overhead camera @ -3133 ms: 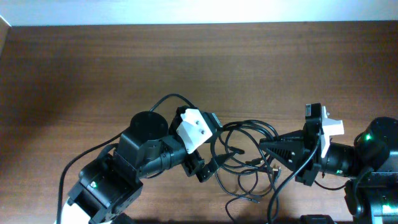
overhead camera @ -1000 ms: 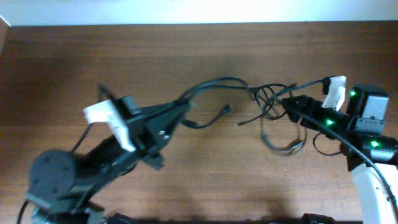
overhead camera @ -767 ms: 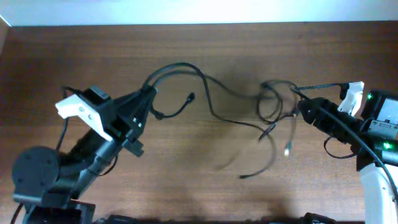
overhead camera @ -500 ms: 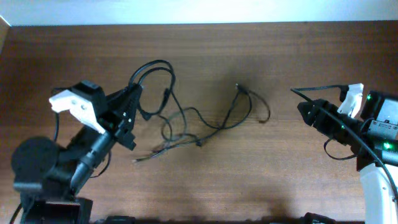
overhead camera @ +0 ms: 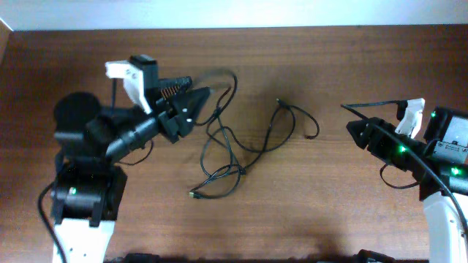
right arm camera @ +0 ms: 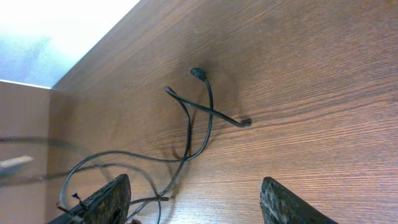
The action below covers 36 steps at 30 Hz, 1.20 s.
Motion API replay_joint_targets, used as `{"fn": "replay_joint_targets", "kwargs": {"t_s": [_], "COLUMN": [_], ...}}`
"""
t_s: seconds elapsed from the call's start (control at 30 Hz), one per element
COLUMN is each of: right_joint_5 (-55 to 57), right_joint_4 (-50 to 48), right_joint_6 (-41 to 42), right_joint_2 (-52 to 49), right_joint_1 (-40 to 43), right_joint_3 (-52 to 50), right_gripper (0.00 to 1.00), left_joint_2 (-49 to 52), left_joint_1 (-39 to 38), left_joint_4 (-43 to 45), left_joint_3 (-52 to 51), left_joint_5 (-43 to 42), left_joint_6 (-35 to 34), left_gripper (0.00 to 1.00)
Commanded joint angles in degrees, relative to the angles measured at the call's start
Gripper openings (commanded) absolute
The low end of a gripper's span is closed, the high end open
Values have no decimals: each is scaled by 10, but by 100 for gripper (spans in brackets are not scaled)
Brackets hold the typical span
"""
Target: Untangle cables
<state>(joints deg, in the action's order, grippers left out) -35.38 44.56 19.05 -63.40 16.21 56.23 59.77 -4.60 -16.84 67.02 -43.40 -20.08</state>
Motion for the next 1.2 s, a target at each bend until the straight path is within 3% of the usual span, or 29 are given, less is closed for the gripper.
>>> {"fn": "replay_joint_targets", "kwargs": {"t_s": [0.0, 0.1, 0.27, 0.4, 0.53, 0.7, 0.97, 1.03, 1.07, 1.1, 1.17], "right_joint_5": [-17, -20, -133, -122, -67, -63, -59, -59, -59, -55, -44], "right_joint_4": [0, 16, 28, 28, 24, 26, 22, 22, 22, 22, 22], "right_joint_6": [-8, -38, -134, -180, -180, -180, -180, -180, -180, -180, -180], "right_joint_2": [1, 1, 1, 0, 0, -1, -1, -1, -1, -1, -1], "right_joint_1": [4, 3, -5, -84, -129, -129, -129, -129, -129, -129, -129], "right_joint_3": [3, 3, 3, 3, 3, 3, 3, 3, 3, 3, 3], "right_gripper": [65, 66, 78, 84, 84, 84, 84, 84, 84, 84, 84], "left_joint_2": [40, 52, 53, 54, 71, 125, 275, 305, 311, 308, 297], "left_joint_1": [-1, -1, -1, -1, -2, -14, -60, -60, -60, -60, -60], "left_joint_4": [-41, -154, -317, -429, -430, -386, -340, -339, -337, -335, -331], "left_joint_3": [7, 7, 7, 2, -21, -70, -98, -98, -98, -98, -98], "left_joint_5": [36, 212, 403, 549, 530, 306, 292, 292, 292, 291, 265], "left_joint_6": [-3, 4, 4, 5, 83, 284, 305, 305, 304, 304, 305], "left_gripper": [99, 99, 99, 99, 99, 100, 93, 74, 57, 29, 7]}}
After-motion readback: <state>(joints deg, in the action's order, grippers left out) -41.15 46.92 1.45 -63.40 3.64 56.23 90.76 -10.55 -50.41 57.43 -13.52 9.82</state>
